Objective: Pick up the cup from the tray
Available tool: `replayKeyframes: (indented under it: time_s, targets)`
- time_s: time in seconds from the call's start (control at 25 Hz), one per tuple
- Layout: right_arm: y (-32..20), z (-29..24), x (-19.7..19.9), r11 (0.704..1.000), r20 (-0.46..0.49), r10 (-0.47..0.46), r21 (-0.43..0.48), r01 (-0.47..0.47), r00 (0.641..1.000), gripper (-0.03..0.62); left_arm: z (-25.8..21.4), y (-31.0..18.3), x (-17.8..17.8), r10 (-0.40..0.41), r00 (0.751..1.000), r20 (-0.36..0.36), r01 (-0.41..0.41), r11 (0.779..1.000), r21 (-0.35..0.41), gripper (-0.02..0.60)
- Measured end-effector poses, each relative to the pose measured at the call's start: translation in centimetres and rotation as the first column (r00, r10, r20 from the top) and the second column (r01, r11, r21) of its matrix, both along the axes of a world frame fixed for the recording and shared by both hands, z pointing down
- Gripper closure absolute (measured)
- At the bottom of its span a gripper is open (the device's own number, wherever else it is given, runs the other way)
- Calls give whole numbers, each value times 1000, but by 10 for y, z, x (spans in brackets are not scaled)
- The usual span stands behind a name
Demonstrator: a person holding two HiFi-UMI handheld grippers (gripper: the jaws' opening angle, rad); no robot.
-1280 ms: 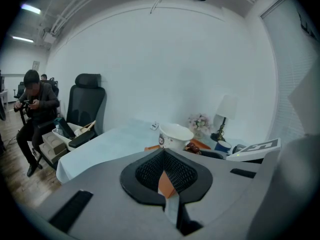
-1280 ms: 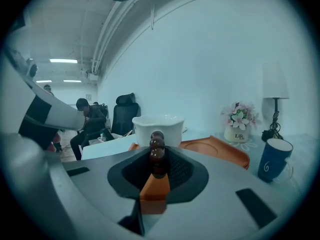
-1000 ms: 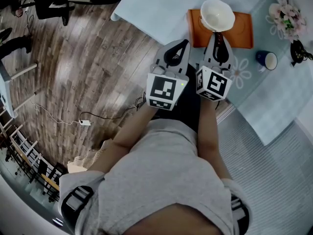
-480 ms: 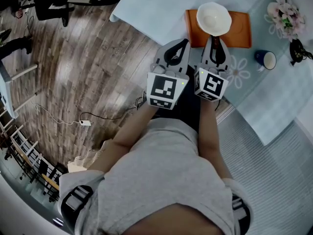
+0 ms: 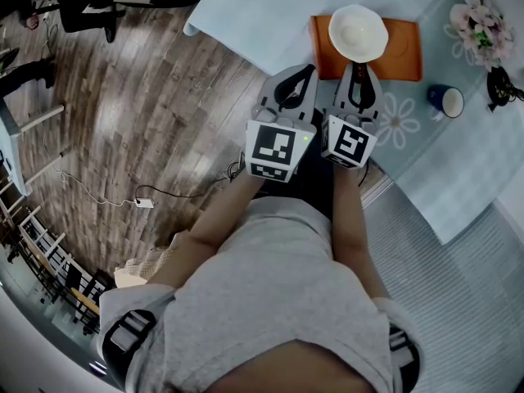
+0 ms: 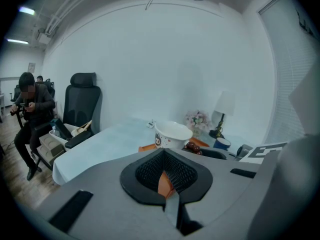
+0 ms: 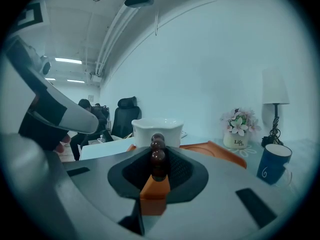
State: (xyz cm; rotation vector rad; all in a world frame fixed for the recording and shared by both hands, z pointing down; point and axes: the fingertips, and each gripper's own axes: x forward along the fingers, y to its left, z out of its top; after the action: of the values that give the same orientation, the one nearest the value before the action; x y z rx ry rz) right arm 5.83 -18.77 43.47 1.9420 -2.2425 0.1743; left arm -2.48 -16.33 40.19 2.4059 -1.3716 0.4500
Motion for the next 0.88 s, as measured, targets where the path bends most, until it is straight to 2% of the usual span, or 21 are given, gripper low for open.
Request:
replayKeyframes:
  time_s: [0.12,0.32,0.68,0.88]
  targets:
    - [-1,-2,-1,1000,19,-11,-12,12,1000,543,2,-1,1,1,1000,2,-1,1000,-4,575]
    - [-1,-3,-6,998,-11,-49,-29,49,999,556,1,-2,1,1,1000,3,-1,1000,-4,575]
    - [-4,-15,2,996,75,-50,-76,55,996,560,1,0,-2,-2,1000,9,2,1000,-2,575]
    - [-1,-35,5,998,95,-43,-44,48,995,560,-7,0,2,16,1000,2,-16,1000,17,575]
